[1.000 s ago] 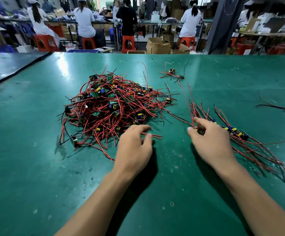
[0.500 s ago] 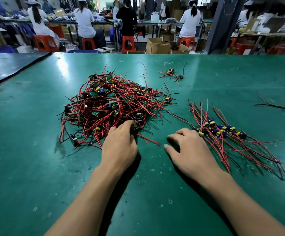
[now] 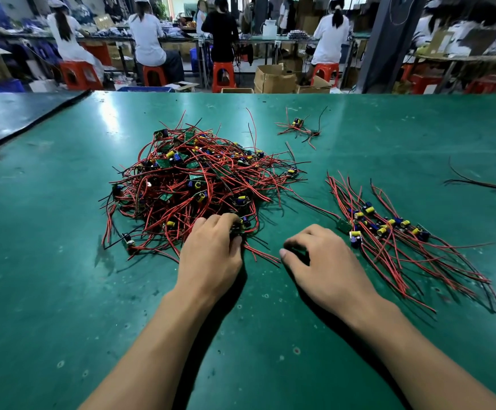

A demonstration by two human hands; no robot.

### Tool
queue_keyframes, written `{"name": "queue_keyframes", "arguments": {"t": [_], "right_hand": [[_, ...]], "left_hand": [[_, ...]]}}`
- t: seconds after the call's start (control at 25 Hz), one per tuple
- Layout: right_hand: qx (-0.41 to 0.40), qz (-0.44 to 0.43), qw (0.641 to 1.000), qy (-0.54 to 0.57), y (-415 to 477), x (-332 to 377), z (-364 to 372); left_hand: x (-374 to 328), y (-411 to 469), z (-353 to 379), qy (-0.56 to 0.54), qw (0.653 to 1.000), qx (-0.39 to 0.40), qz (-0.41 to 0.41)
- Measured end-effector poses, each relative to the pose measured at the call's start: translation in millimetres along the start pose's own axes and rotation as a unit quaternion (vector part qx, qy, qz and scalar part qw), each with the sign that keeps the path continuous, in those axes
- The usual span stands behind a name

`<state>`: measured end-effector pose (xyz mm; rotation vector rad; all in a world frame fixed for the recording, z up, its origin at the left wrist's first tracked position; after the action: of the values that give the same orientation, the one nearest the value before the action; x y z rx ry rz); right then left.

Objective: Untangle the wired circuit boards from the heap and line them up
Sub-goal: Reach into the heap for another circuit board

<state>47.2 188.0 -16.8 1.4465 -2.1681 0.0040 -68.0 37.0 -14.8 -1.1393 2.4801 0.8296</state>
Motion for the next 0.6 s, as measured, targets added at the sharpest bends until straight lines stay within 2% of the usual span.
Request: {"name": "queue_keyframes", "arguments": {"t": [0.2, 0.44, 0.52, 0.6], "right_hand": [[-0.022, 0.01, 0.997, 0.077, 4.5, -5.0, 0.9], [-0.02, 0.027, 0.992, 0.121, 5.2, -8.4, 0.6], [-0.028, 0.031, 0.99, 0.131, 5.6, -8.2, -0.8], [-0.001, 0.057, 0.977, 0.207, 7.8, -8.1, -0.8]], "left_hand": [[-14.9, -3.4, -4.5, -0.064, 0.993, -0.072, 0.069], [-10.3, -4.4, -12.5, -0.102, 0.976, -0.182, 0.058], [-12.9, -6.1, -16.2, -0.093, 0.968, -0.219, 0.079], [-23.8, -9.9, -18.7, -0.096, 0.956, -0.246, 0.125]]}}
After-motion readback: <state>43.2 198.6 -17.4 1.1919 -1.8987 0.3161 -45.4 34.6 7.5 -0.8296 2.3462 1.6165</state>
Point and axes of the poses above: each hand's wrist, its own y-axis towards the middle knuckle, its own z-axis out of the palm, x = y × z, the point moved 3 cm from there along y, towards the middle knuckle, and after that the axes turned 2 degrees about -y, right-handed, at the moved point
